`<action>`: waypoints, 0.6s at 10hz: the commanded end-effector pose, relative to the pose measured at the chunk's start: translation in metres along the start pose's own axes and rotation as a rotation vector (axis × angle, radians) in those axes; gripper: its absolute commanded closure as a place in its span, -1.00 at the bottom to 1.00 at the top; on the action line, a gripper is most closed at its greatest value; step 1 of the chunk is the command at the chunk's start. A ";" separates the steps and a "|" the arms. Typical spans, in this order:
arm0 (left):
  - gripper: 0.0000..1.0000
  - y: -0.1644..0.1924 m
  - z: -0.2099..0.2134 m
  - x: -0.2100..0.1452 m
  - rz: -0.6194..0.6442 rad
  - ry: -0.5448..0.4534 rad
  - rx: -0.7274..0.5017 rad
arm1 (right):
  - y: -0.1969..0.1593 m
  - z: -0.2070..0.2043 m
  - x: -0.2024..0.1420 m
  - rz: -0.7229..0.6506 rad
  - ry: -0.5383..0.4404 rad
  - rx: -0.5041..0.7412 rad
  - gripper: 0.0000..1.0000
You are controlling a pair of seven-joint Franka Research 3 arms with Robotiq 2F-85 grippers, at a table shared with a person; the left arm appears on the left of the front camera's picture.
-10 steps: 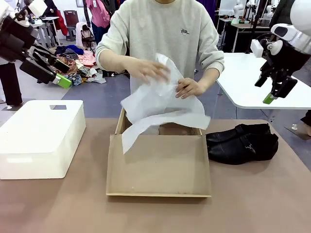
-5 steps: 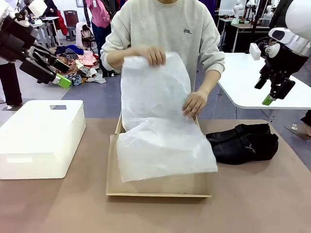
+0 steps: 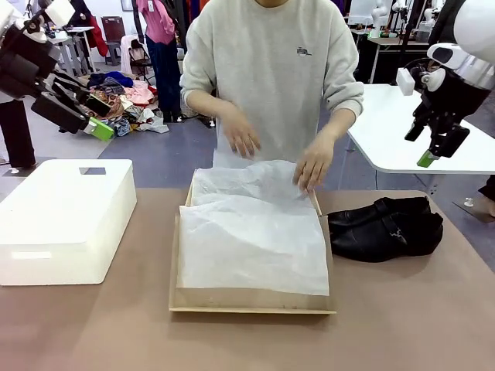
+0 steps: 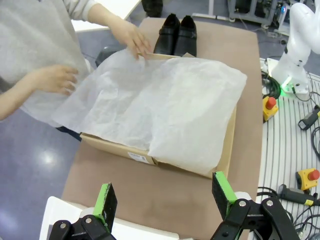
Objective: Pack the shoes into the box.
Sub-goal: Place one shoe of the Shoes into the Shoes Box.
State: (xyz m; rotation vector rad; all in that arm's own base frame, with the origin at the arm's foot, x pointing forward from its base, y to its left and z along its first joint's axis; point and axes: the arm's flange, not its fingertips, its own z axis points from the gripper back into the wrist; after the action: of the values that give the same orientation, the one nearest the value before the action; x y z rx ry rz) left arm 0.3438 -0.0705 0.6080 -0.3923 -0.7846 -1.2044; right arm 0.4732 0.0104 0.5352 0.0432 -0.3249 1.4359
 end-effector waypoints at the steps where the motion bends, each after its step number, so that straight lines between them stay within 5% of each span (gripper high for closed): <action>1: -1.00 0.000 0.001 0.000 -0.008 -0.012 -0.009 | -0.012 -0.008 -0.006 0.018 0.023 -0.016 -1.00; 6: -1.00 0.000 0.001 0.000 -0.008 -0.012 -0.009 | -0.060 -0.054 -0.033 0.040 0.089 -0.043 -1.00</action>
State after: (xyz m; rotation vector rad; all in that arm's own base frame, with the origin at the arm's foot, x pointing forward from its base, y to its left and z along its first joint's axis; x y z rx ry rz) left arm 0.3438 -0.0703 0.6081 -0.3918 -0.7846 -1.2039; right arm 0.5264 -0.0128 0.4857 -0.0265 -0.2977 1.4351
